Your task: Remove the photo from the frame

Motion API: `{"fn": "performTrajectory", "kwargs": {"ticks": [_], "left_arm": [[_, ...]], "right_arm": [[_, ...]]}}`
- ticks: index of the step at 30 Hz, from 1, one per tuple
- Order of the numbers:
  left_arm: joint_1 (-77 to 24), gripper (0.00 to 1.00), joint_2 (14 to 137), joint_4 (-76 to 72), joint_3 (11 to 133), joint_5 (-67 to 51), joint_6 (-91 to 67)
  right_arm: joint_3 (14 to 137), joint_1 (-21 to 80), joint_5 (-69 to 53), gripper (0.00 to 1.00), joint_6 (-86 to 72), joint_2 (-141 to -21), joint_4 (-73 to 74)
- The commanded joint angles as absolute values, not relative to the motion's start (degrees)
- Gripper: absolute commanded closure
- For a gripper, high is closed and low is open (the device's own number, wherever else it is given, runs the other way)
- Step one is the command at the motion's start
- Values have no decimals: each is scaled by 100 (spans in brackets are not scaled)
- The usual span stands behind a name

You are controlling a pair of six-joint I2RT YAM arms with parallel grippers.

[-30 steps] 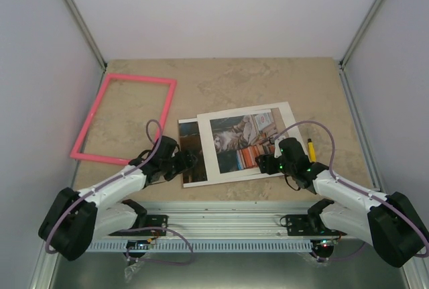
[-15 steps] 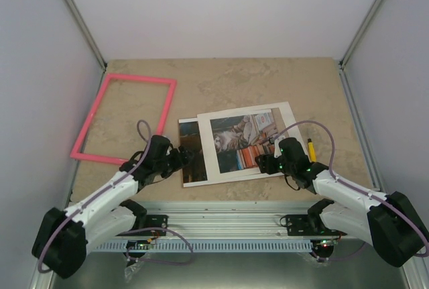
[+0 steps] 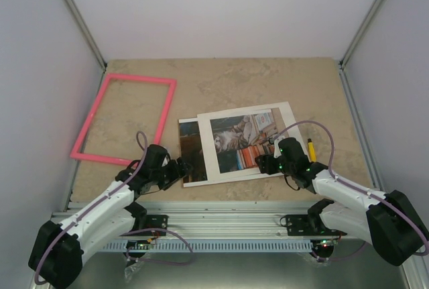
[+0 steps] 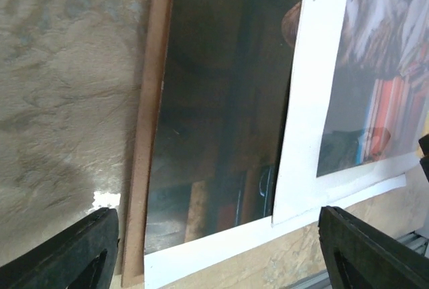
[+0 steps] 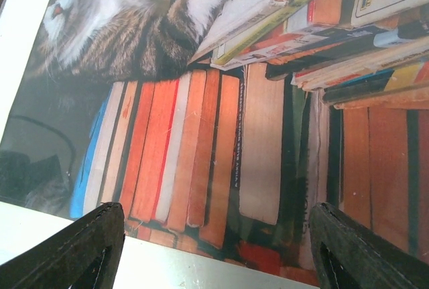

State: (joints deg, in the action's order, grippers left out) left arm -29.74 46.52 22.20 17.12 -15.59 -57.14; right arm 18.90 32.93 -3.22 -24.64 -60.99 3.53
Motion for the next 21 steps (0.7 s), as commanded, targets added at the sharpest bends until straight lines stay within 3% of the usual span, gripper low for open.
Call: {"fn": "performTrajectory", "kwargs": {"ticks": [1,9,21], "left_arm": [[-3001,18,4549,2197,1660,-1887,-5747],[-3071,25,4435,2192,1542,-2045,-5823],[-3126,26,4644,1907,1329,-2071,-5871]], "right_arm": [[1885,3331,-312,24,-2397,-6148,246],[1884,3331,-308,24,-2399,-6147,246],[1866,3332,-315,24,-2400,-6126,255]]}}
